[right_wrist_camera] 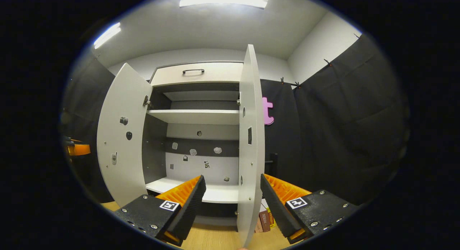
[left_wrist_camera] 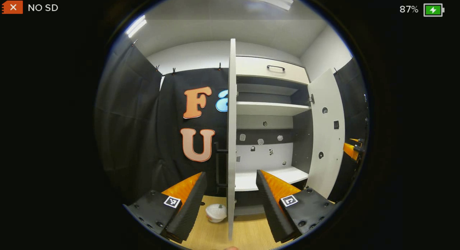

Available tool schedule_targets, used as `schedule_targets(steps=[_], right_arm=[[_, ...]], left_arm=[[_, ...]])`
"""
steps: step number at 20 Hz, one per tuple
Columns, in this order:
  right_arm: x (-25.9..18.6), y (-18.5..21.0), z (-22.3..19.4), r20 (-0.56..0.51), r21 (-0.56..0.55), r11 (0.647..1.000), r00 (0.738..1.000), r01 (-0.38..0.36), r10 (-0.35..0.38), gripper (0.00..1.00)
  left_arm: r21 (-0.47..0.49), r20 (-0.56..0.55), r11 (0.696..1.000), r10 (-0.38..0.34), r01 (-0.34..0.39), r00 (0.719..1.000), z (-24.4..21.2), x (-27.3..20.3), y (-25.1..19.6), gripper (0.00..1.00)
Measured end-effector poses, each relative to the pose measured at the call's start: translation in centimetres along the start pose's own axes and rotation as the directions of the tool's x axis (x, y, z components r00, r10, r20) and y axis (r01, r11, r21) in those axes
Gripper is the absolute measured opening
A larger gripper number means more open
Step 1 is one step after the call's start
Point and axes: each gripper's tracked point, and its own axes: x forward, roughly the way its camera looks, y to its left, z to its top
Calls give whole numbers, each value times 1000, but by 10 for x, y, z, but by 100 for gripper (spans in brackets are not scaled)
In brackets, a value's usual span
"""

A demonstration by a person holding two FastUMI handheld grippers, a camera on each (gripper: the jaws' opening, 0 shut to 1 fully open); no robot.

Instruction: Open the right door of the double-door shoe cabinet with the right hand, and open the left door with the left hand.

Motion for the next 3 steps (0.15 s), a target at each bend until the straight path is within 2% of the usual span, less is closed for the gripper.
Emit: schedule_targets(steps=[3], right_arm=[[1, 0, -2, -4, -4, 1000, 1000, -3, 3, 93]], left_arm=[[4, 16, 1000, 9, -10, 1000, 4, 1, 0, 82]])
